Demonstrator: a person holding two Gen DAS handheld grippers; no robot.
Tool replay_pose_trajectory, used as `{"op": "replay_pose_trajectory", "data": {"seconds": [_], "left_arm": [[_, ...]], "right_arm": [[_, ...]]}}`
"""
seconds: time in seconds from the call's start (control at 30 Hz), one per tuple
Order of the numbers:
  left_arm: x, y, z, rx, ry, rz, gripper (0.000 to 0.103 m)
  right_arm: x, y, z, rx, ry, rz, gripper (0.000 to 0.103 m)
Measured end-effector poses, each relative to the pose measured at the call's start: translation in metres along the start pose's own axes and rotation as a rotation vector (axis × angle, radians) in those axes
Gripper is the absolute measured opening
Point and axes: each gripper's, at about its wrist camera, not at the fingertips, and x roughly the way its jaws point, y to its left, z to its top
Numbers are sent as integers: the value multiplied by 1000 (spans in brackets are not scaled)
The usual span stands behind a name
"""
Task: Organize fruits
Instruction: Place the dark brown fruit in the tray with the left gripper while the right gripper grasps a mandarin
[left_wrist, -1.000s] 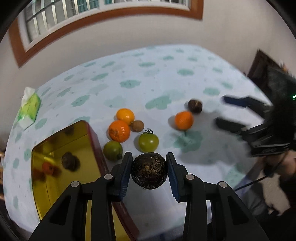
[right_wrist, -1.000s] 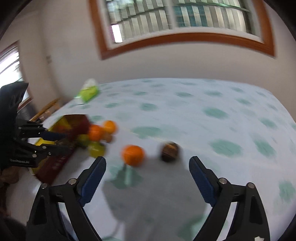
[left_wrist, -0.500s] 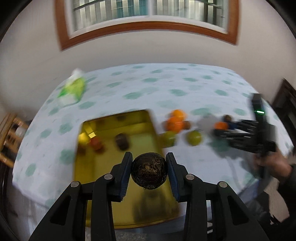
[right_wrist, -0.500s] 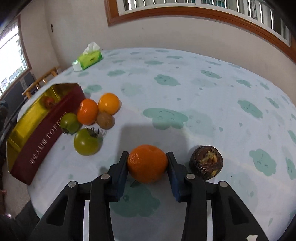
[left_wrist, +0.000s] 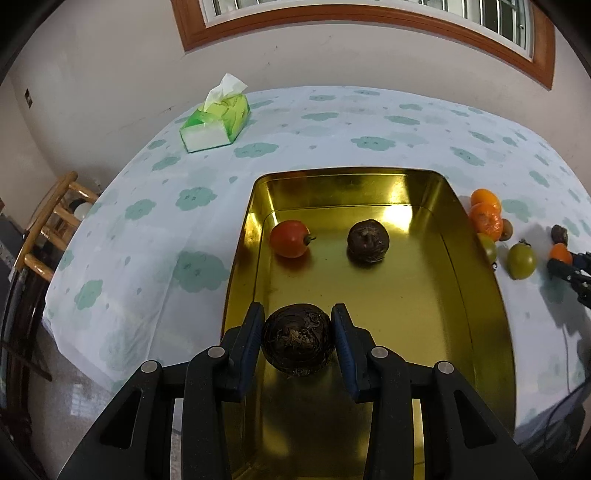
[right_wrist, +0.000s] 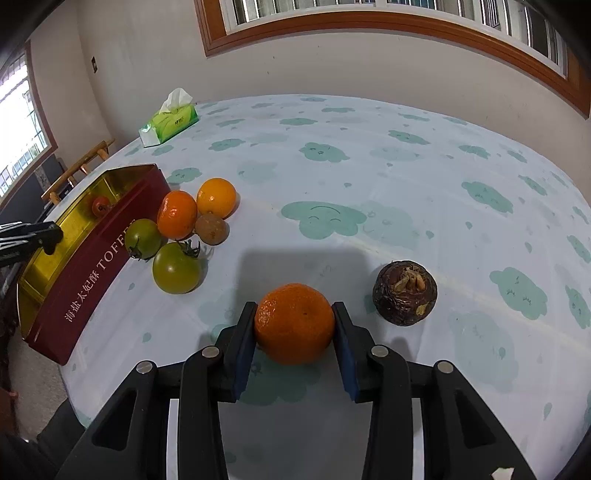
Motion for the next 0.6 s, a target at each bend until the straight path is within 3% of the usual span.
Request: {"op": "replay_pose_trajectory", "data": {"seconds": [0.53,0.6], "left_arm": [[14,-5,7,18,-15,54,40],[12,-5,7,15,-24,64,46]], "right_arm": [[0,-1,0,-1,0,0,37],[0,-1,0,-1,0,0,37]]}}
